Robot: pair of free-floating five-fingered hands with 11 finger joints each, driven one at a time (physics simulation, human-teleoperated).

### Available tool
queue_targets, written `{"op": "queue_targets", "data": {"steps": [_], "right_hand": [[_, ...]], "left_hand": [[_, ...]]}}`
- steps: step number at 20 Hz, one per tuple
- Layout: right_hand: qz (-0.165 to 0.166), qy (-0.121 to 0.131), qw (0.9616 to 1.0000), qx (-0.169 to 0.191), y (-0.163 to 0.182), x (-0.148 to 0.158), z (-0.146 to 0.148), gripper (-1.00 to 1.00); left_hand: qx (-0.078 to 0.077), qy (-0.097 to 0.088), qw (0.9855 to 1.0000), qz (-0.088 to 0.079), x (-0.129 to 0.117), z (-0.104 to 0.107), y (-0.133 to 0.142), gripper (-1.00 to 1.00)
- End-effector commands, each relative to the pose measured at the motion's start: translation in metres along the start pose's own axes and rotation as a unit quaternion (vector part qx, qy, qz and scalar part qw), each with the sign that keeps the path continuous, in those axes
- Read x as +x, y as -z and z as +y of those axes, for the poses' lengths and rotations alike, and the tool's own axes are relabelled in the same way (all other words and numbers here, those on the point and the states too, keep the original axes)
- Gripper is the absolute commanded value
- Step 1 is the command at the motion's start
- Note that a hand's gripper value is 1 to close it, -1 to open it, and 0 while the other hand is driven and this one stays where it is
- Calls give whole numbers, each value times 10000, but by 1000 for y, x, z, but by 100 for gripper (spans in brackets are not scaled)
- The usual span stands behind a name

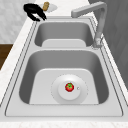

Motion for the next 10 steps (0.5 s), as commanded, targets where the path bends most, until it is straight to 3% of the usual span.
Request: {"op": "queue_targets", "data": {"steps": [1, 10], "right_hand": [[2, 1, 10000, 0, -11, 33, 8, -100], [753, 53, 9971, -35, -13, 101, 7, -100]], "left_hand": [[0, 0, 10000, 0, 0, 0, 0, 0], [0, 0, 10000, 0, 0, 0, 0, 0]]}}
